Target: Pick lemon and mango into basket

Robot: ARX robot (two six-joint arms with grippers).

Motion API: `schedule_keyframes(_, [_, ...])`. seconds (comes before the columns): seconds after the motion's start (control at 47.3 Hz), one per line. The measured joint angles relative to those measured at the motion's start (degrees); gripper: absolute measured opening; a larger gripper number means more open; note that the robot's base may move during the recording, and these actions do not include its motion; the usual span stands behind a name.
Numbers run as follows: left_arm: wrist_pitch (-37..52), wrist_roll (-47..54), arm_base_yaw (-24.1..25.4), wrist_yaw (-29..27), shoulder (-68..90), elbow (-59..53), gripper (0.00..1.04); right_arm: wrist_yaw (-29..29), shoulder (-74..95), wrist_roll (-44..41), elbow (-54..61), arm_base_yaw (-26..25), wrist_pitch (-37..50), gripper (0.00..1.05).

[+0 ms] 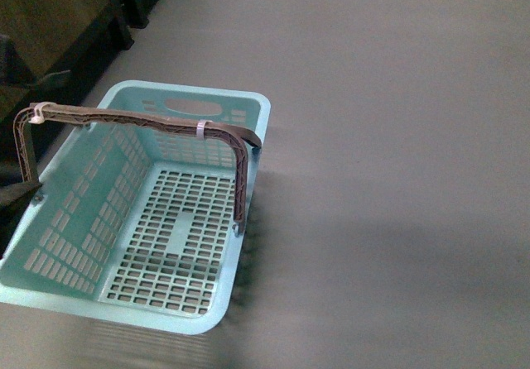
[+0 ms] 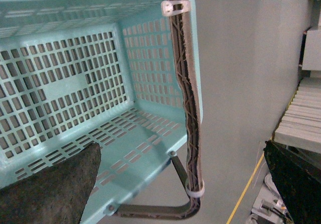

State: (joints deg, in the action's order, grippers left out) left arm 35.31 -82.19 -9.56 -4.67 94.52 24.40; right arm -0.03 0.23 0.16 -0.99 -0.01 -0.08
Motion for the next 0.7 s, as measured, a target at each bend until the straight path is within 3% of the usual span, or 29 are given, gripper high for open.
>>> schedule_keyframes(0.697, [-6.8, -4.7, -3.9, -1.2, 31.4, 33.3, 0.98, 0.0, 0.0, 0.0, 0.0, 0.0, 0.0, 0.96])
